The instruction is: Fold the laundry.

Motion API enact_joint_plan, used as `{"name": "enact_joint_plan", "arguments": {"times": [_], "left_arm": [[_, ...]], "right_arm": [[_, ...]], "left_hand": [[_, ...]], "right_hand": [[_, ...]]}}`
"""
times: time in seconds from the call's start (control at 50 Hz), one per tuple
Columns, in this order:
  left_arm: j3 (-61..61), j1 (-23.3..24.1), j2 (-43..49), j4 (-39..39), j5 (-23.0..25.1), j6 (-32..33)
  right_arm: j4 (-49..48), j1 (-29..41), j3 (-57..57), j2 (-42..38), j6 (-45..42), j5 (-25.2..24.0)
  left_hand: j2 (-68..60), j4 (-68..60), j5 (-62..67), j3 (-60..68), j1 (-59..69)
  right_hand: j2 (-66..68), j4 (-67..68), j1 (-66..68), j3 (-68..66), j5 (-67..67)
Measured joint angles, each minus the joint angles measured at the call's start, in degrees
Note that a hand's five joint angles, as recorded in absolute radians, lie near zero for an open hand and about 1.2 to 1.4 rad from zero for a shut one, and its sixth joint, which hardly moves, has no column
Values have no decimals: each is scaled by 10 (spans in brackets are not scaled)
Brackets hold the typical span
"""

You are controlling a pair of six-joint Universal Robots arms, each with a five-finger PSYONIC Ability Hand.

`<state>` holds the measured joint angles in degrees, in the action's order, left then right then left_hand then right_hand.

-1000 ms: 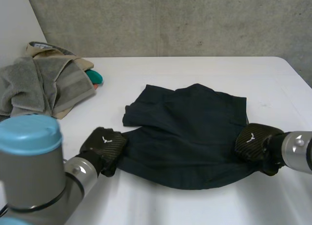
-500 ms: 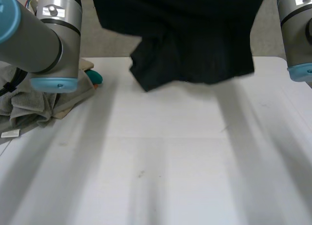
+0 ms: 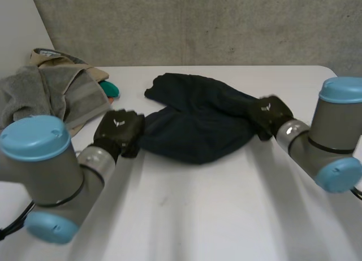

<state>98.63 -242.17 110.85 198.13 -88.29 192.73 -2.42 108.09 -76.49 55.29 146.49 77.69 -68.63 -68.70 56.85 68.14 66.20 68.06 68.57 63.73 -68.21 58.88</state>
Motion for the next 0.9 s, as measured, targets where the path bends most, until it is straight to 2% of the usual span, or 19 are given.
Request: {"name": "enact_joint_plan", "arguments": {"times": [0.04, 0.06, 0.12, 0.22, 0.26, 0.34, 0.4, 0.52, 0.56, 0.7, 0.72, 0.86, 0.88, 0.9], "left_arm": [[14, 3, -21, -27, 3, 7], [29, 8, -48, -70, 5, 18], [42, 17, -90, -154, 6, 41], [41, 40, -143, -375, -4, 98], [30, 51, -144, -454, -9, 115], [-2, 68, -123, -519, -20, 123], [-38, 77, -91, -508, -31, 116], [-114, 81, -25, -435, -56, 105], [-181, 80, 26, -380, -74, 103], [-354, 67, 152, -275, -108, 115], [-400, 63, 186, -249, -113, 122], [-540, 57, 302, -151, -109, 162], [-552, 58, 315, -139, -105, 170], [-566, 58, 331, -121, -98, 181]], "right_arm": [[31, -3, -12, 16, -11, 0], [102, -12, -33, 54, -40, 0], [203, -27, -49, 99, -86, -1], [413, -64, -57, 155, -205, -4], [469, -76, -53, 160, -245, -4], [516, -88, -39, 143, -283, -4], [515, -89, -26, 121, -276, -2], [469, -86, -2, 94, -224, -2], [400, -81, 15, 81, -173, -1], [197, -69, 39, 47, -76, 9], [135, -65, 43, 35, -58, 15], [-67, -46, 58, -23, -40, 51], [-90, -43, 63, -33, -43, 57], [-113, -40, 68, -44, -47, 63]], "left_hand": [[0, 0, 0, 0, 0], [0, 0, 0, 0, 0], [0, 0, 0, 0, 0], [0, 0, 0, 0, 0], [0, 0, 0, 0, 0], [0, 0, 0, 0, 0], [0, 0, 2, 0, 0], [0, 0, 8, 0, 0], [0, 0, 8, 0, 0], [0, 0, 8, 0, 0], [0, 0, 8, 1, 0], [0, 0, 8, 1, 0], [0, 0, 8, 1, 0], [0, 0, 8, 1, 0]], "right_hand": [[0, 0, 0, 0, 0], [0, 0, 0, 0, 0], [0, 0, 0, 0, 0], [0, 0, 0, 0, 0], [0, 0, 0, 0, 0], [0, 0, 0, 0, 0], [0, 0, 0, 0, 0], [0, 0, 0, 0, 0], [0, 0, 0, 0, 1], [0, 0, 0, 0, 0], [0, 0, 0, 0, 1], [-8, -10, 0, 9, -10], [-27, -25, -6, 29, -27], [-127, -117, -95, 127, -120]]}}
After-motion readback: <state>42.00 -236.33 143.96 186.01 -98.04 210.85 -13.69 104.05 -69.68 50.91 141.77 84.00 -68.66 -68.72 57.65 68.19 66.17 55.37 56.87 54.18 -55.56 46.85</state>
